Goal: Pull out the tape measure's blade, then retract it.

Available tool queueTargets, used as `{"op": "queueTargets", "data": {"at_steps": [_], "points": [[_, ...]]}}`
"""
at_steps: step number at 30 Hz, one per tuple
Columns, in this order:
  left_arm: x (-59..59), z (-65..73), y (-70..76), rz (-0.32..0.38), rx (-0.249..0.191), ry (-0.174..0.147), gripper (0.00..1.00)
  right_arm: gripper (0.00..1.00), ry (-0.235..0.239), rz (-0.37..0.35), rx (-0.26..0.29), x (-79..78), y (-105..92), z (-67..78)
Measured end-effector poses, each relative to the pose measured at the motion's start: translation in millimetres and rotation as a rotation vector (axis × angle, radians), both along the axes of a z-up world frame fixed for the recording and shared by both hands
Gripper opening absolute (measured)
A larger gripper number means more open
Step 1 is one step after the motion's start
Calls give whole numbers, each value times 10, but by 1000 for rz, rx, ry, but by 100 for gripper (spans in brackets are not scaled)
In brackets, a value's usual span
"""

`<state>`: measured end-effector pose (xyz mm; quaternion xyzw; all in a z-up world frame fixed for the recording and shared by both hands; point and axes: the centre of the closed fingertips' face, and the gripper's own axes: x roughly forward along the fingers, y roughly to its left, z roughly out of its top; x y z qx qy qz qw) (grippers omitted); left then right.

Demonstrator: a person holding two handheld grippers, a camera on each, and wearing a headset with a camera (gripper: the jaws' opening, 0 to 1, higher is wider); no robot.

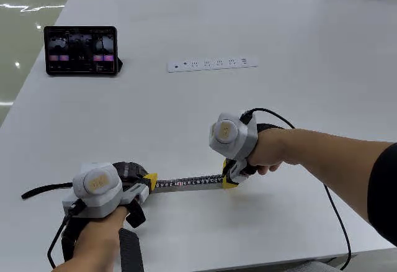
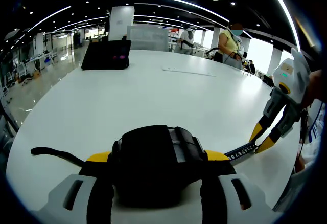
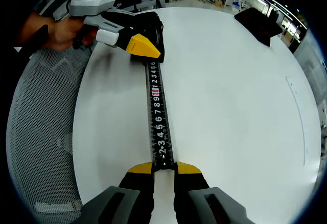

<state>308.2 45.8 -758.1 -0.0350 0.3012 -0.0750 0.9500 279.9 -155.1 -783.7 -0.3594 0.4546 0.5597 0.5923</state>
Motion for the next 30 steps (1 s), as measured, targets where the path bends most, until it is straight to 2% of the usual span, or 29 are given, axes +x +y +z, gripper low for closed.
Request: {"op": "queueTargets", "data": {"at_steps": [6, 11, 30], "points": [[3, -4, -3, -2, -5, 6, 65, 10, -6, 13, -14, 6, 30, -5], [1, -6, -5, -2, -4, 6, 65, 10, 5, -22, -15, 9, 54, -4], [6, -14, -4, 0, -8, 11, 65, 10, 13, -20, -24, -2, 143, -12]]}}
